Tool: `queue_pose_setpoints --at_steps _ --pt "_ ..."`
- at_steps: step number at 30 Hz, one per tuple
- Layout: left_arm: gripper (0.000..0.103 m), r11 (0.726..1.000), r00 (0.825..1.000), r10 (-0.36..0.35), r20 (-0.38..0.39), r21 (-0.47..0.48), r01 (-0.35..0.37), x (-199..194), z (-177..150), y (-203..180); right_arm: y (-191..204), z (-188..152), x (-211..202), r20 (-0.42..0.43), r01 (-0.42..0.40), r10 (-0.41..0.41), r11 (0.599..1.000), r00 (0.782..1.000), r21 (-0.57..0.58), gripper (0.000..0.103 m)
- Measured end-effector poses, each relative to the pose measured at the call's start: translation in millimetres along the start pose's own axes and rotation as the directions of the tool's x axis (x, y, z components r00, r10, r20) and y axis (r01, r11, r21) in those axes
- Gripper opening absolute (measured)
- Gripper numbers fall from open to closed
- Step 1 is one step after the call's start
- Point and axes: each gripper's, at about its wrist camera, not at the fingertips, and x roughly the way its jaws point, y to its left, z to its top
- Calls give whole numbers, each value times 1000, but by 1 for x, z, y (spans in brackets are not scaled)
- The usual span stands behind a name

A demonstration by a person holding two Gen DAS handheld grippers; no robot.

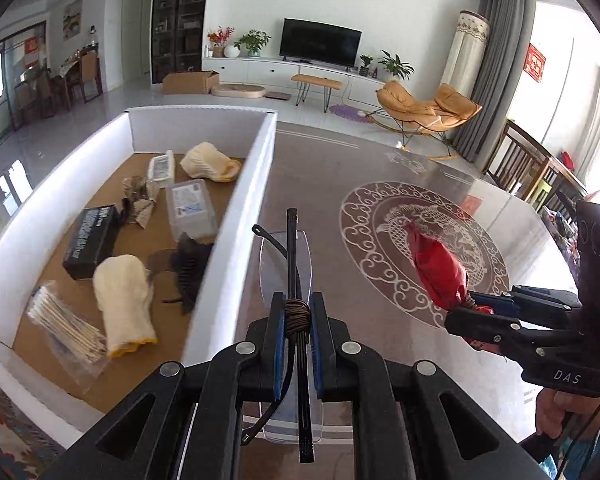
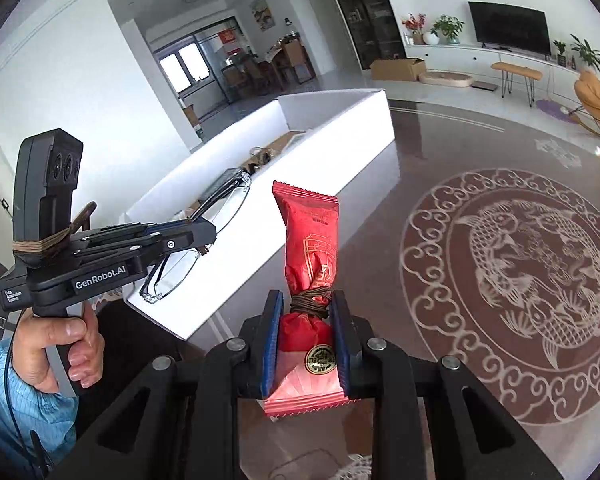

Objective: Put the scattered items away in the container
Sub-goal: 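Carry the glasses and red packet over the white container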

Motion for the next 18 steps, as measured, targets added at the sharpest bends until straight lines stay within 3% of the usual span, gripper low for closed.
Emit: queue_pose_setpoints --at_steps 3,9,14,18 --pt "11 995 997 77 14 -66 -76 -16 11 59 42 39 25 9 -69 69 996 998 -50 24" --pt "11 968 988 155 -25 -195 -157 -21 21 154 115 90 97 -46 -164 160 980 986 -109 24" --pt "11 947 985 150 -80 -273 -167 1 10 196 143 89 167 -160 -172 153 978 975 -115 24" --pt "11 939 983 135 -123 -300 -166 16 -5 207 147 76 195 -231 -167 131 975 964 -144 24"
